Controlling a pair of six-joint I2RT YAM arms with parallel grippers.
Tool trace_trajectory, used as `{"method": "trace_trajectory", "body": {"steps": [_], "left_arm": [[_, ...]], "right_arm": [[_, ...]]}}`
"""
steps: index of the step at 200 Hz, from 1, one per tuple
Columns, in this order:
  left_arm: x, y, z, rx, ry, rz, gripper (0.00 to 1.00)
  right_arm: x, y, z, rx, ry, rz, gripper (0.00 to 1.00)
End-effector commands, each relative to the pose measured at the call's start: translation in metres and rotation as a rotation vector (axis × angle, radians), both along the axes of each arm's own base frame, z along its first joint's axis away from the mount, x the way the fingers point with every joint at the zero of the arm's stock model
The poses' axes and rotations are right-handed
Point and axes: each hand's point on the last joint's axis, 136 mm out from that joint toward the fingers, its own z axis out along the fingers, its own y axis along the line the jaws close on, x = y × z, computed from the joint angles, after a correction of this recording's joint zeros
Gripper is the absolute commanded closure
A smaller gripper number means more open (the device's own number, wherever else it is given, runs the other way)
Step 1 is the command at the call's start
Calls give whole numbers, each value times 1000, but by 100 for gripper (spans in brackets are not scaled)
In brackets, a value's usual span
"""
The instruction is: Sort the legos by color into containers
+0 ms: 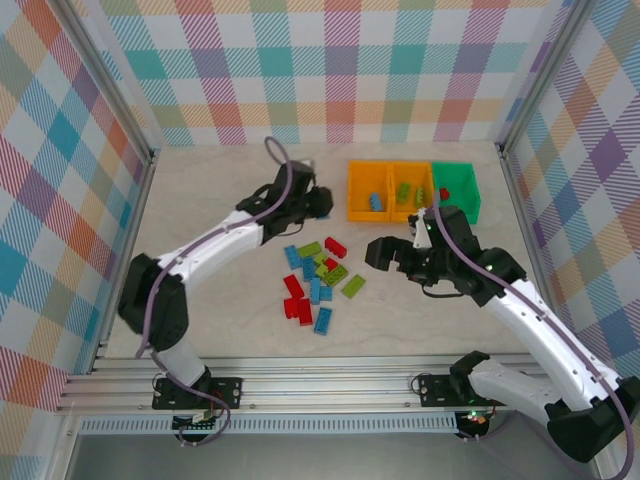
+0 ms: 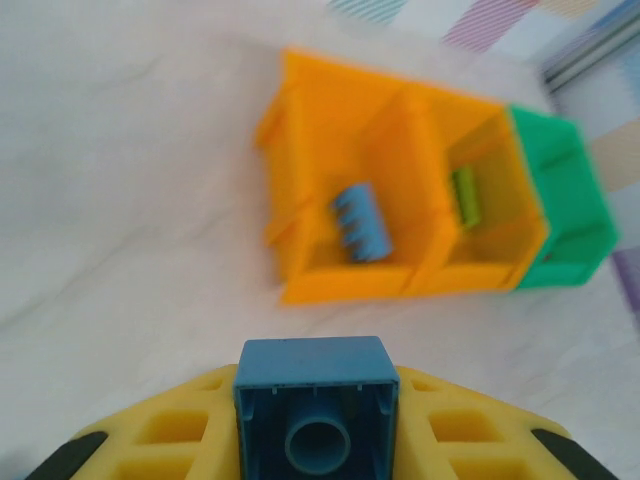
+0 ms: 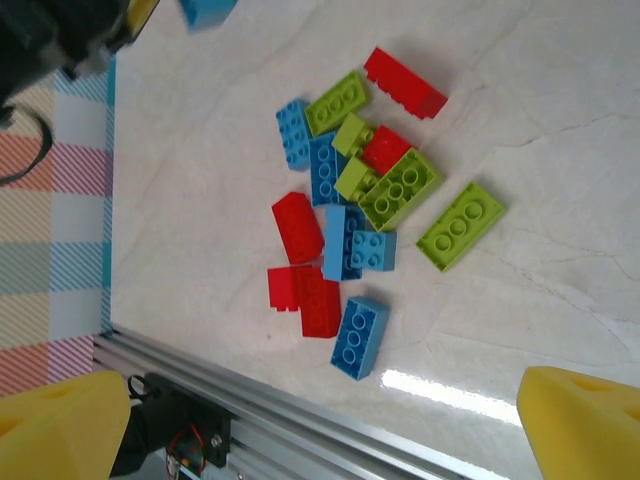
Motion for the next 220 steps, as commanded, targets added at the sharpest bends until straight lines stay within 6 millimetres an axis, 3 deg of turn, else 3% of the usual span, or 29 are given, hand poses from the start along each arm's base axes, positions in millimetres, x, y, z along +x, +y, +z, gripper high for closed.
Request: {"method": "trace_trajectory", "body": {"steps": [1, 30, 68, 103, 116, 141, 154, 180, 202, 220], "left_arm": [[33, -46, -17, -21, -43, -76, 74], [69, -84, -23, -41, -89, -124, 73], [104, -100, -49, 15, -87, -100, 65], [115, -113, -51, 4, -102, -128, 55], [117, -112, -47, 6, -105, -118, 47], [114, -108, -31, 0, -124, -107, 43], [107, -105, -18, -13, -137, -113, 44], [71, -81, 44, -85, -254, -131, 44], [21, -50, 77, -74, -327, -196, 44], [-30, -22, 85, -22, -360, -279, 42]], "right_arm": [[0, -9, -6, -16, 13, -67, 0], [-10, -17, -12, -19, 29, -85, 0], [-17, -23, -14, -18, 37, -96, 0], [-19, -24, -13, -23, 40, -94, 0], [-20, -25, -13, -24, 38, -97, 0], [-20, -26, -13, -23, 35, -101, 0], [-20, -26, -13, -26, 38, -99, 0], [-19, -27, -22, -61, 61, -95, 0], [-16, -21, -34, -112, 117, -57, 3], [-8, -5, -44, -157, 143, 17, 4]]}}
